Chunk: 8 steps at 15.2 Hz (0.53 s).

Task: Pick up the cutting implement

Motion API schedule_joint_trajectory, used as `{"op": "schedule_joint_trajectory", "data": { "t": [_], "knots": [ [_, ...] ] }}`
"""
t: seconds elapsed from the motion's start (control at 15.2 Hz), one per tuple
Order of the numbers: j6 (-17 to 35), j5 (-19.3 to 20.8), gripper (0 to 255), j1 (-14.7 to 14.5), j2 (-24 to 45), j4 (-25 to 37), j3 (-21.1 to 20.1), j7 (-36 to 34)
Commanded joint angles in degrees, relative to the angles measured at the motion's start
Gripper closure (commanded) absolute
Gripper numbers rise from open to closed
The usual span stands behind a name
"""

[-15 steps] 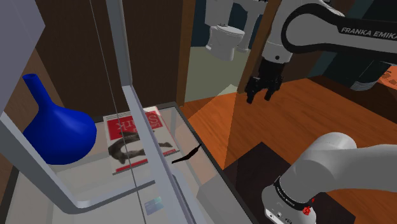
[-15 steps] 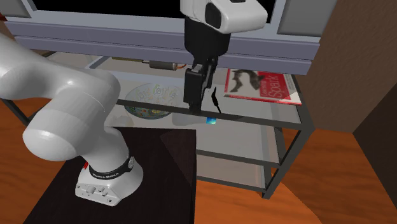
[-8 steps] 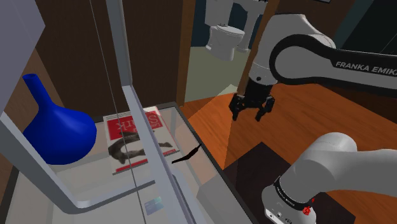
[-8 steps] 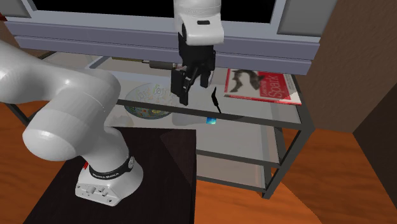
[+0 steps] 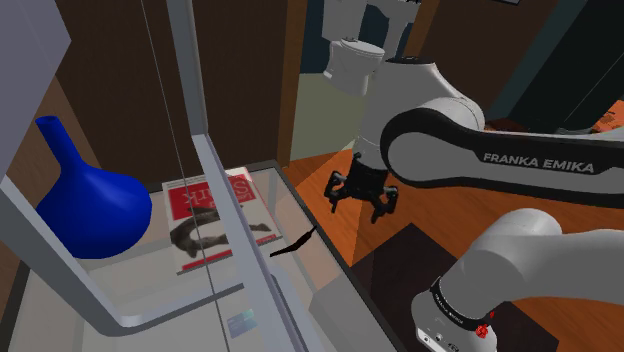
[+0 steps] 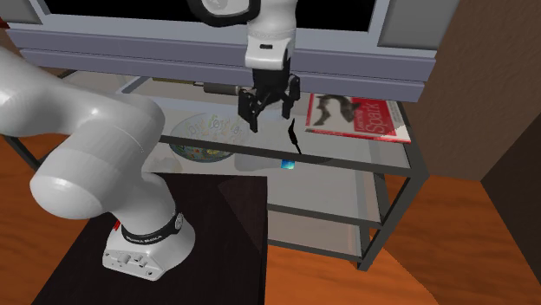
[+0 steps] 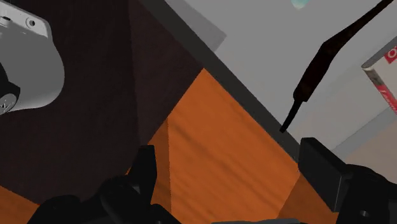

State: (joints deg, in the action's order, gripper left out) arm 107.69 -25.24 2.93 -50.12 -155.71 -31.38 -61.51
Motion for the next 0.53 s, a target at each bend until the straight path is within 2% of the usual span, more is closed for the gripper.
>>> {"op": "schedule_joint_trajectory", "data": {
  "t": [0.0, 0.26, 0.46],
  "knots": [
    [3.03, -2.43, 0, 1.49, 3.06, 1.29, -4.71, -6.93],
    [9.48, -5.26, 0, 6.41, 10.34, 4.92, -14.75, -19.98],
    [14.33, -5.17, 0, 12.46, 16.63, 8.68, -23.14, -30.13]
  ]
}}
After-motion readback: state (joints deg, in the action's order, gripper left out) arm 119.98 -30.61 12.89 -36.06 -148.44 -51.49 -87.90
